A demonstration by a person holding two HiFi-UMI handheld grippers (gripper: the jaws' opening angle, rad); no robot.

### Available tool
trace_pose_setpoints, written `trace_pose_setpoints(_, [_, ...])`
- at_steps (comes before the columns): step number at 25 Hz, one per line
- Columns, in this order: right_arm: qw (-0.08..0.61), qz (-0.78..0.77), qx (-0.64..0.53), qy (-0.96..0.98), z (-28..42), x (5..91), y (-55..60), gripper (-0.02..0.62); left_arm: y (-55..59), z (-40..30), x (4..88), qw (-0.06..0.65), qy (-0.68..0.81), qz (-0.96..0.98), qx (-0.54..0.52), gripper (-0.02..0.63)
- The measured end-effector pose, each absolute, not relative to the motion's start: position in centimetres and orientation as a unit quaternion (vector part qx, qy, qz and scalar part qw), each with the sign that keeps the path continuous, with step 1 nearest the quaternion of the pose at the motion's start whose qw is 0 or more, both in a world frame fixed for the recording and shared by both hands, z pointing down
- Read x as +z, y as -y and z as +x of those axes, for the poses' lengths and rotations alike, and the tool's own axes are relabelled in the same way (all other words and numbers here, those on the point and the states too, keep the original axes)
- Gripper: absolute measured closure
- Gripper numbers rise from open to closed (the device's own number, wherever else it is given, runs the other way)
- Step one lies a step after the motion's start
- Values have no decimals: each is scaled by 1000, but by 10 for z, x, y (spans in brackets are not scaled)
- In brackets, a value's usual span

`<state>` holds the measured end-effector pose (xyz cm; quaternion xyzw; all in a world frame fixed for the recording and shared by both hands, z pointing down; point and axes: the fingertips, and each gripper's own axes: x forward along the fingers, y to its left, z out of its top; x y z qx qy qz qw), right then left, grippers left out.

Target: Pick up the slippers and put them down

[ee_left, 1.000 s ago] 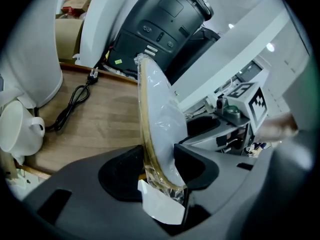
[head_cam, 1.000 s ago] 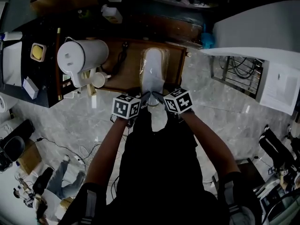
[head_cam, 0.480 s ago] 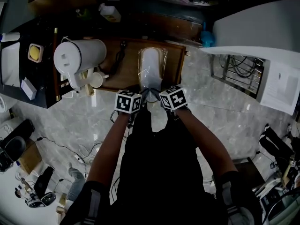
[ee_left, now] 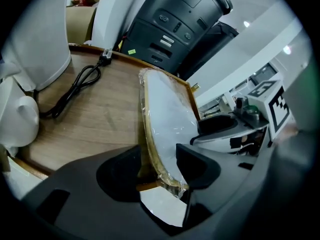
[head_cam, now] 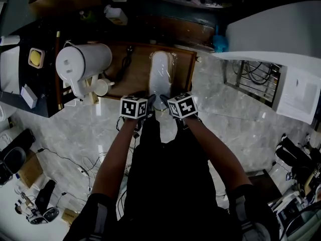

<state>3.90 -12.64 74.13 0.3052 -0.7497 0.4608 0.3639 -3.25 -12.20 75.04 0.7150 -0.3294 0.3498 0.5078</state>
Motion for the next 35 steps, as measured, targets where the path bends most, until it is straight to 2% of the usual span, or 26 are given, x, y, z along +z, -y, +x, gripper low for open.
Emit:
trace_pose_setpoints(10, [367, 330, 436, 752, 61, 731, 127, 330, 130, -45, 730, 487, 355, 730, 322, 359])
trace_pose_setpoints(24, [304, 371, 412, 774, 54, 664, 105, 345, 109, -29, 639, 421, 302, 824, 230, 368])
trace_pose_setpoints(30, [277, 366, 390, 798, 38, 629, 83, 434, 88, -36, 608, 409, 277, 843, 215, 398])
trace_pose_setpoints(32, [258, 368, 391, 803, 35, 617, 76, 499, 83, -40, 599, 404, 276, 847, 207, 429])
trace_pose_setpoints(35, [225, 377, 398, 805, 34, 600, 68, 555, 80, -44, 584, 405, 278, 852, 180, 513])
